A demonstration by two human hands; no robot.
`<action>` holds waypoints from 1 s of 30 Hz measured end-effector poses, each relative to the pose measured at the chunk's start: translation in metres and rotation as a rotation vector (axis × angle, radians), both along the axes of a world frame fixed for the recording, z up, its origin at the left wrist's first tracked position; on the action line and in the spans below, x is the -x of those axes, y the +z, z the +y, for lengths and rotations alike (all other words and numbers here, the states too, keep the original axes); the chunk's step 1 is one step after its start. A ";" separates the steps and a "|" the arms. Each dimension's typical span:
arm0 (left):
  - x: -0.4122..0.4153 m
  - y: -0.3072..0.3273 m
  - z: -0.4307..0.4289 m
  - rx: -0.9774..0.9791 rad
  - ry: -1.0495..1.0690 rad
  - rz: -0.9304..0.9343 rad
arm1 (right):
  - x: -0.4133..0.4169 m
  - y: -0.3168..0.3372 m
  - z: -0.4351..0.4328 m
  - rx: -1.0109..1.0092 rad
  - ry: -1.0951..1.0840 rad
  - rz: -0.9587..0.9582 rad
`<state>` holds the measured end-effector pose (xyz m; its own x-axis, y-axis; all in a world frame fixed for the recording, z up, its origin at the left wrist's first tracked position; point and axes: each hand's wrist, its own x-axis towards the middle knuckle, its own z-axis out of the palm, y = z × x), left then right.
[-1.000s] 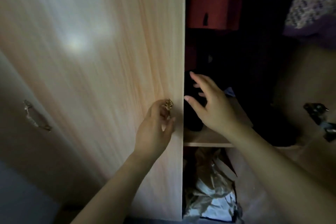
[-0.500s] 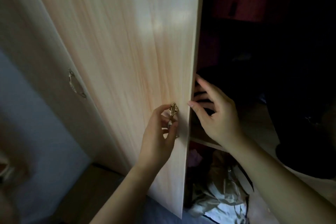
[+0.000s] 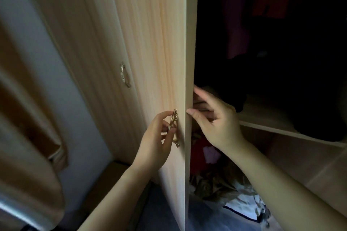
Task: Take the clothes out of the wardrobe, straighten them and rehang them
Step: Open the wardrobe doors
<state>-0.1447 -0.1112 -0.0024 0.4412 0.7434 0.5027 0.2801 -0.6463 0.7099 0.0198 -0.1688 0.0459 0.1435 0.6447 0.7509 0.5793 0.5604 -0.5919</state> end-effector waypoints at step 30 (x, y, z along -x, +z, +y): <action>0.224 0.012 0.036 -0.151 0.775 -0.051 | 0.213 0.004 0.194 -0.128 0.172 -0.497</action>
<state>-0.3687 -0.0752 0.0093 -0.2003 0.7518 0.6282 0.6594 -0.3708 0.6540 -0.1931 0.0250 0.0500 -0.3484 0.5263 0.7757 0.6659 0.7214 -0.1903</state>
